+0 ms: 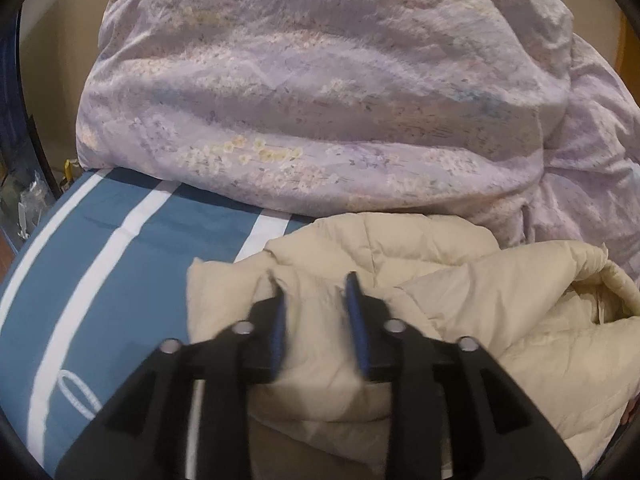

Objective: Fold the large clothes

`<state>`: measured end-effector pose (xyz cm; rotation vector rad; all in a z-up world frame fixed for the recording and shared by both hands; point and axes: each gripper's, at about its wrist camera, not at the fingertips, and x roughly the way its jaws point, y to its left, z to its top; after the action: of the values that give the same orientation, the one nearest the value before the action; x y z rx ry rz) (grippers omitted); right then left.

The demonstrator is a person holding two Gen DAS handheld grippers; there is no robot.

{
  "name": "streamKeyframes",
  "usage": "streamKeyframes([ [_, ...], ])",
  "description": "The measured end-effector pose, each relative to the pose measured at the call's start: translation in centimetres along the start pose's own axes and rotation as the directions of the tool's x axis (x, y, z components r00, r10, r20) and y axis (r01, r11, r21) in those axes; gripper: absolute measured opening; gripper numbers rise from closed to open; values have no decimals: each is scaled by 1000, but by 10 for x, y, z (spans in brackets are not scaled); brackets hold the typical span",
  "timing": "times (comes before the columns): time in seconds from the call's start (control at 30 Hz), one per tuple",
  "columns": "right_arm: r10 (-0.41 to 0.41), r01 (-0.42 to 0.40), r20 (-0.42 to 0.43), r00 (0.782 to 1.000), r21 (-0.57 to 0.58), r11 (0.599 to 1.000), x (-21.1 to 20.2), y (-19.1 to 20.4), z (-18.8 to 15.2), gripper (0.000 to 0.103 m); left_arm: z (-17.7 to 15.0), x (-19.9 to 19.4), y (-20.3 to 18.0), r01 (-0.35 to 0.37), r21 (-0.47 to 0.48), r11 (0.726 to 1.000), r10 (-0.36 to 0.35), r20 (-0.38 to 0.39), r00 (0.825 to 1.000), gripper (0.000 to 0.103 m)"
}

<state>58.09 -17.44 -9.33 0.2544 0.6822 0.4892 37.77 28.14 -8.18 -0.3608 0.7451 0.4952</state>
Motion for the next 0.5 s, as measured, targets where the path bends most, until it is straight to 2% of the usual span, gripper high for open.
streamKeyframes([
  [0.07, 7, -7, 2, 1000, 9, 1000, 5, 1, 3, 63, 1, 6, -1, 0, -11, 1000, 1, 9, 1000, 44],
  [0.2, 32, -32, 18, 999, 26, 999, -1, 4, 9, 73, 6, 5, 0, 14, -38, 999, -13, 19, 1000, 59],
  [0.23, 47, -48, 35, 998, 29, 998, -6, 5, 10, 78, 7, 3, 1, 15, -44, 999, -15, 21, 1000, 68],
  [0.27, 70, -71, 65, 995, 27, 997, -18, 6, 12, 84, 9, -4, 4, 7, -51, 999, -6, 31, 1000, 85],
  [0.3, 80, -82, 83, 993, 21, 996, -26, 7, 14, 86, 11, -12, 7, -5, -55, 998, 7, 49, 999, 91],
  [0.5, 83, -73, 167, 982, -68, 995, -81, 16, 18, 90, 12, -59, 27, 25, -41, 999, -21, 96, 995, 93],
])
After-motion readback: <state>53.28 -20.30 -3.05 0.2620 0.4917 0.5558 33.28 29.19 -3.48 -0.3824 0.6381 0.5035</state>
